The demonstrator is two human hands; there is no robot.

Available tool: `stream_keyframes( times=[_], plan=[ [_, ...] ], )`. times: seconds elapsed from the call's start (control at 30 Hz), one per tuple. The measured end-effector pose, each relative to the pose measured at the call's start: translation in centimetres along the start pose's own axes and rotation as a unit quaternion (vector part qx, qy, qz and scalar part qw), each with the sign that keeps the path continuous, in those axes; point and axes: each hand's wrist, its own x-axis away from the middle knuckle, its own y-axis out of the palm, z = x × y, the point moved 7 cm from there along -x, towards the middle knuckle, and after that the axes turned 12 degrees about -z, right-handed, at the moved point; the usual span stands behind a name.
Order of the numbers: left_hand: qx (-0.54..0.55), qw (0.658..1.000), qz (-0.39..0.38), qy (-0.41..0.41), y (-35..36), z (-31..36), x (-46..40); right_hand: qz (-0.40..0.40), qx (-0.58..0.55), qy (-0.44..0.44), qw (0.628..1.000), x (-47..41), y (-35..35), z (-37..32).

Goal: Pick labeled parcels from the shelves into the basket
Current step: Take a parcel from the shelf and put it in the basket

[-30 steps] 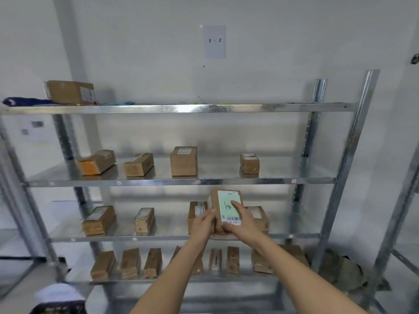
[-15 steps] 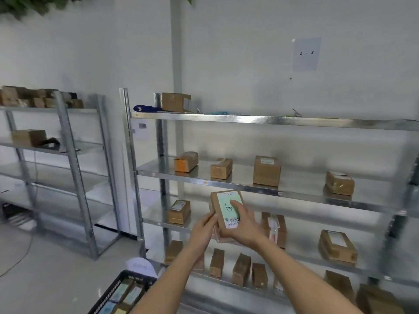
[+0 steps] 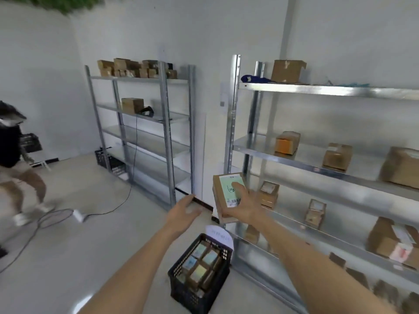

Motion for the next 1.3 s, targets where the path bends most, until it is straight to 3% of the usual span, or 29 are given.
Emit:
stream_keyframes(
  times=[0.2,0.47,0.77,1.03,1.3],
  plan=[
    [-0.060,0.998,0.001,-0.024,-7.0,-7.8,-4.5,-0.046,-0.011,0.008,0.999,-9.5,7.4,-2.9],
    [-0.101,0.992,-0.041,-0.069,-9.2,-19.2,-19.4,-0.080,-0.024,0.063,0.994,-26.5,12.9,0.9],
    [-0.165,0.965,-0.175,-0.102,-2.9,-30.4,-38.0,-0.071,-0.045,0.184,0.979,-42.1,17.3,12.6],
    [-0.158,0.938,-0.284,-0.123,4.0,-38.8,-48.6,-0.058,-0.089,0.291,0.951,-47.8,20.0,22.0],
    [-0.179,0.900,-0.385,-0.093,11.0,-48.5,-58.2,-0.023,-0.098,0.410,0.906,-52.5,25.1,30.7]
  ],
)
